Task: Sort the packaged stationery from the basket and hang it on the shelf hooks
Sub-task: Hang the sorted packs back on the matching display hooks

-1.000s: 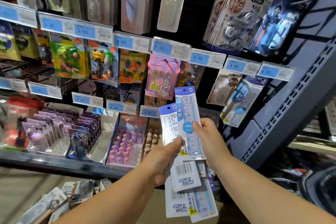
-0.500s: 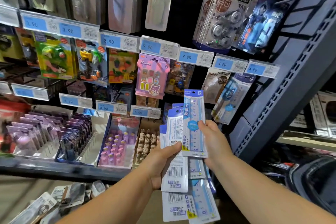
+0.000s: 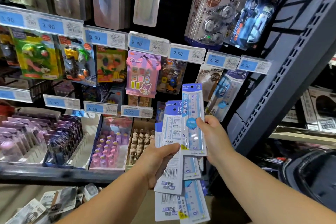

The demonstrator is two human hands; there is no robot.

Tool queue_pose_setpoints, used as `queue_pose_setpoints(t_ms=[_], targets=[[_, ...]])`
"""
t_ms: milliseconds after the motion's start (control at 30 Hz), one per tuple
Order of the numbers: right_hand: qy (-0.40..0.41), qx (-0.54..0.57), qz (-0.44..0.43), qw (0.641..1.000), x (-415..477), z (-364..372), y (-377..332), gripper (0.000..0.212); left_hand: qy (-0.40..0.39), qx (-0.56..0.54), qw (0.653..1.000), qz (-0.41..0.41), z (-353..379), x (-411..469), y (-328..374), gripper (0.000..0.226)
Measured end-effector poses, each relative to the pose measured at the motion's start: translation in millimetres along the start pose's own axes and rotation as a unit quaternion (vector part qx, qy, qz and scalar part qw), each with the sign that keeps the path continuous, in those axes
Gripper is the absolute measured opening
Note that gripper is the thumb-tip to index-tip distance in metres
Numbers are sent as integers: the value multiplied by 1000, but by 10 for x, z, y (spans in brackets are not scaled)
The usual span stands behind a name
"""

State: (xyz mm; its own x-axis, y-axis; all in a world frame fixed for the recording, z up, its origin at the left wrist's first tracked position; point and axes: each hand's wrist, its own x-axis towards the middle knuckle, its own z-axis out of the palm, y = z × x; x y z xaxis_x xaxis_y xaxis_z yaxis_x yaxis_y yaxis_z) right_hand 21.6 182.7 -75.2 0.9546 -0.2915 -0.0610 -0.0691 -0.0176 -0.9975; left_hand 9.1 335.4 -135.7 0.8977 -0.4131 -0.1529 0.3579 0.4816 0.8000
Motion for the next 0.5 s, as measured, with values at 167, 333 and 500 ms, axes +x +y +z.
queue_pose_setpoints(t_ms=[167, 333, 500], targets=[[35, 31, 7, 999, 53, -65, -39, 11, -3, 28, 1000, -2, 26, 5, -7, 34], [55, 44, 18, 997, 70, -61, -61, 12, -3, 30, 1000, 3, 10, 19, -27, 39], [73, 20, 11, 997, 97, -59, -70, 15, -13, 41, 999, -12, -35, 11, -27, 45]])
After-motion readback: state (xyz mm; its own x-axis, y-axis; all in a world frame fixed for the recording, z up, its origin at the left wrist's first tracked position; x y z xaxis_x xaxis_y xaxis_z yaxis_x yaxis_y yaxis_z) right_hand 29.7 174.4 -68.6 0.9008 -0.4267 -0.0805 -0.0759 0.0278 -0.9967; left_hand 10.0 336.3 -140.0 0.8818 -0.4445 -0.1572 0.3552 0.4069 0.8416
